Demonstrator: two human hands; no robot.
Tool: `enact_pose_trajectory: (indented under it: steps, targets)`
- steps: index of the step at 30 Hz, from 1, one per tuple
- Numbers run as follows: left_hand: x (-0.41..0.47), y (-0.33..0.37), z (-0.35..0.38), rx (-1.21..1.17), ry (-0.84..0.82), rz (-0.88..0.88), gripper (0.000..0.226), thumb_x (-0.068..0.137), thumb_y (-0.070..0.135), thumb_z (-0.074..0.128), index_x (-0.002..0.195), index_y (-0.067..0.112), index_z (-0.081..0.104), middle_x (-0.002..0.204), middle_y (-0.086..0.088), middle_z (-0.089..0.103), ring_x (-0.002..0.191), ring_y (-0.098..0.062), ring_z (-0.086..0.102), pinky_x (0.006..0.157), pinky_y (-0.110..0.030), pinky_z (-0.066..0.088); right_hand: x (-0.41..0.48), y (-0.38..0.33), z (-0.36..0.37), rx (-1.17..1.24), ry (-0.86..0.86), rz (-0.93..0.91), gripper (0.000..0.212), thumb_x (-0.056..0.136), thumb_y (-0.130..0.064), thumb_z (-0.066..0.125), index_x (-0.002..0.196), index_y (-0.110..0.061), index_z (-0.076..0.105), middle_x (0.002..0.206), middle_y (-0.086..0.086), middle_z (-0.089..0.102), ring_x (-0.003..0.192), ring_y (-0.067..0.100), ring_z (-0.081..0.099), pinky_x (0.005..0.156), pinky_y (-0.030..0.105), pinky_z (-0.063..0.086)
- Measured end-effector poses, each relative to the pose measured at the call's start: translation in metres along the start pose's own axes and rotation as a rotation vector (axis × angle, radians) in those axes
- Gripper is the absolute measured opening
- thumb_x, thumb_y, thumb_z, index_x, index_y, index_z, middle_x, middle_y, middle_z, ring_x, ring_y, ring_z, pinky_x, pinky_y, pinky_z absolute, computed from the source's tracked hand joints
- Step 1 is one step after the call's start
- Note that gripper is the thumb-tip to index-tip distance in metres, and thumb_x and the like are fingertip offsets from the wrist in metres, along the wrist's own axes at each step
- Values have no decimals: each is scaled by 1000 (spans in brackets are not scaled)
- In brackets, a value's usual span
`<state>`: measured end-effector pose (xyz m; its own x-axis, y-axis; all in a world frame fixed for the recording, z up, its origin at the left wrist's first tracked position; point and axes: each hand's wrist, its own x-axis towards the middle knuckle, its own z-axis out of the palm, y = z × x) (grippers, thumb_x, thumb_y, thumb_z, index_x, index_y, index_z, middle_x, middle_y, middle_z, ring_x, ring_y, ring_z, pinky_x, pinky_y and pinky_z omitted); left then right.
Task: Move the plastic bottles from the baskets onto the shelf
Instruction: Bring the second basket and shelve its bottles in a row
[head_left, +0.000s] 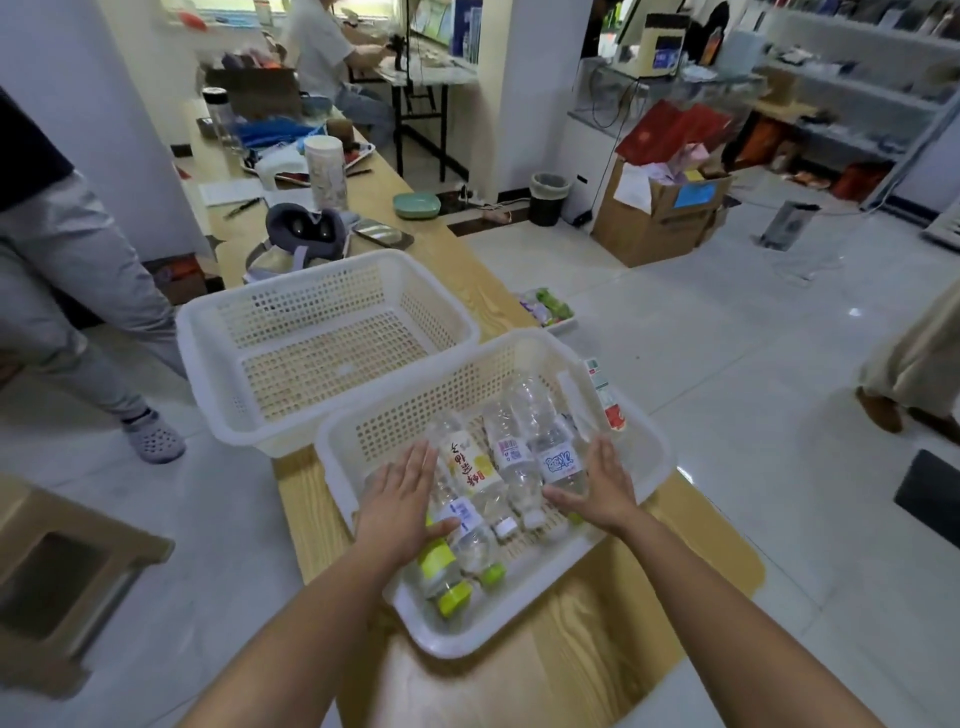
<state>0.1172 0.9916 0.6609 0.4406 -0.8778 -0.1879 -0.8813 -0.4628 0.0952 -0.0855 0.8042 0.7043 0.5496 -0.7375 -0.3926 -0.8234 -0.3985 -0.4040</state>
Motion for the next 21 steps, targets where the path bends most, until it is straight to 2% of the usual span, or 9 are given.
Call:
enact_pose_trajectory:
  steps: [2, 5, 6, 10, 13, 16, 21]
  targets:
    - [5, -1, -1, 3, -3, 17, 101, 84, 77, 27, 142, 16, -30, 151, 1, -34, 137, -15, -31, 118, -38, -8, 12, -2, -3, 45, 44, 31, 127, 71, -69, 61, 148, -11, -21, 157, 7, -24, 145, 22, -20, 119, 46, 1]
    - [23, -5, -6, 65, -14, 79, 104, 69, 83, 3, 146, 19, -27, 154, 0, -32, 139, -18, -31, 113, -37, -19, 30, -2, -5, 130, 118, 73, 131, 69, -68, 64, 147, -11, -24, 156, 7, -26, 145, 22, -20, 119, 45, 2]
    - [32, -7, -10, 81, -15, 97, 106, 67, 83, 2, 148, 20, -24, 155, 0, -30, 140, -18, -30, 112, -37, -21, 35, -1, -4, 152, 132, 85, 132, 69, -68, 65, 147, -11, -24, 156, 7, -26, 145, 21, -19, 120, 43, 1]
    - [72, -13, -26, 91, -26, 132, 99, 85, 74, 31, 144, 21, -28, 154, 2, -31, 139, -17, -32, 112, -35, -25, 54, 2, 2, 137, 171, 87, 133, 67, -68, 67, 147, -15, -24, 156, 3, -27, 144, 20, -22, 120, 40, -3]
    - [112, -10, -38, 111, -40, 193, 103, 85, 74, 37, 140, 20, -31, 151, 1, -34, 140, -18, -30, 114, -38, -18, 63, 3, 10, 114, 263, 73, 134, 64, -64, 73, 148, -20, -22, 157, -2, -25, 145, 18, -20, 120, 39, -2]
    - [149, 3, -48, 125, -42, 277, 107, 84, 71, 43, 143, 19, -30, 153, -1, -32, 144, -21, -25, 114, -38, -18, 70, 3, 16, 109, 315, 99, 132, 64, -59, 77, 150, -22, -17, 158, -4, -20, 146, 18, -15, 119, 39, -1]
    - [201, 54, -67, 178, 77, 487, 109, 83, 71, 45, 148, 18, -24, 152, 2, -33, 145, -19, -21, 119, -40, -9, 75, 6, 22, 96, 321, 120, 131, 66, -52, 79, 149, -26, -19, 157, -5, -22, 145, 16, -17, 119, 41, -2]
